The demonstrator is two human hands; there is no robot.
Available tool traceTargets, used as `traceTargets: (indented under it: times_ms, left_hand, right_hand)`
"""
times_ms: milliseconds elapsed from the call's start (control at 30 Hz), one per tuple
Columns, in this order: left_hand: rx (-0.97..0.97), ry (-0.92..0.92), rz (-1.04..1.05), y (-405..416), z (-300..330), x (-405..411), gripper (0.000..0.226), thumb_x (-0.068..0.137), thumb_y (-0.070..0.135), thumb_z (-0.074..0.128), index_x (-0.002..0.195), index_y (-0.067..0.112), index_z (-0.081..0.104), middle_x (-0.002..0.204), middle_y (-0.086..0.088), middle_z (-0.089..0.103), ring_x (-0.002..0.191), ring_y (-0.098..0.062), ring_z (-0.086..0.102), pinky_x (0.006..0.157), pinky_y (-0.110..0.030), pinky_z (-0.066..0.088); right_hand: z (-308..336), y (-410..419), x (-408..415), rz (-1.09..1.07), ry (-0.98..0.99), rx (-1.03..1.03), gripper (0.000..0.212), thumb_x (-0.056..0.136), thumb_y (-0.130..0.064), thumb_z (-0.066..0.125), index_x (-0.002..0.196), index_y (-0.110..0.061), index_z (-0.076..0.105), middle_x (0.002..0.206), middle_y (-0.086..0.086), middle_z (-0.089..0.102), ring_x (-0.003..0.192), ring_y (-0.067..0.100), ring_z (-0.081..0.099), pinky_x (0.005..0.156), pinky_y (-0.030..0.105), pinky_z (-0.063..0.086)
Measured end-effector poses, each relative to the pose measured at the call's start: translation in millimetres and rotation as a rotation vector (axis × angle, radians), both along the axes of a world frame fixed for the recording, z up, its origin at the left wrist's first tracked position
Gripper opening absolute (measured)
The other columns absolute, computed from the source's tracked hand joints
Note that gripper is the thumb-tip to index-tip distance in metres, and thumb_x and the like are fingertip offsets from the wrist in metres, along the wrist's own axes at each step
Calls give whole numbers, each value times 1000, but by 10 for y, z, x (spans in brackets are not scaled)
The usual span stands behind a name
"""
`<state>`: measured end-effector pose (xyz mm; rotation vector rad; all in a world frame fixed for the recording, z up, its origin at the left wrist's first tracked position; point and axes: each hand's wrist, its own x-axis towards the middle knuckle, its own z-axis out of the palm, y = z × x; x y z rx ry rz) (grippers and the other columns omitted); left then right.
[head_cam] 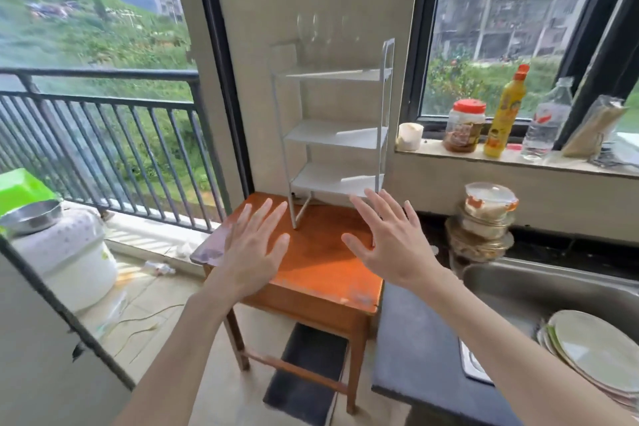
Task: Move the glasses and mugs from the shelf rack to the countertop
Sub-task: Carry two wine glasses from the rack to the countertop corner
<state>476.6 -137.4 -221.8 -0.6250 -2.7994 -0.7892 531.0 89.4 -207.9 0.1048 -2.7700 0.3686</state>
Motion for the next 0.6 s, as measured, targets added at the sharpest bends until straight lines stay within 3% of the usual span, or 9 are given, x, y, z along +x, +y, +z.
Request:
traceTargets:
  times_ms: [467,600]
  left_hand:
    - [151,92,-234,180,589,-2018,55,94,43,33,144,43,8,157,15,5,141,-4,-11,117,-39,-2]
    - [227,158,-245,392,895,-2609,55,94,40,35,145,38,13,157,9,11,143,-9,-1,115,-36,4]
  right_hand:
    - [751,-44,-1865,-103,198,-69,66,90,-51,41,146,-27,19,156,3,19,145,23,9,118,44,10]
    - [1023,55,-2405,-80,299,-45,64,90,-49,42,146,-24,21,156,3,21,144,23,13,117,41,14]
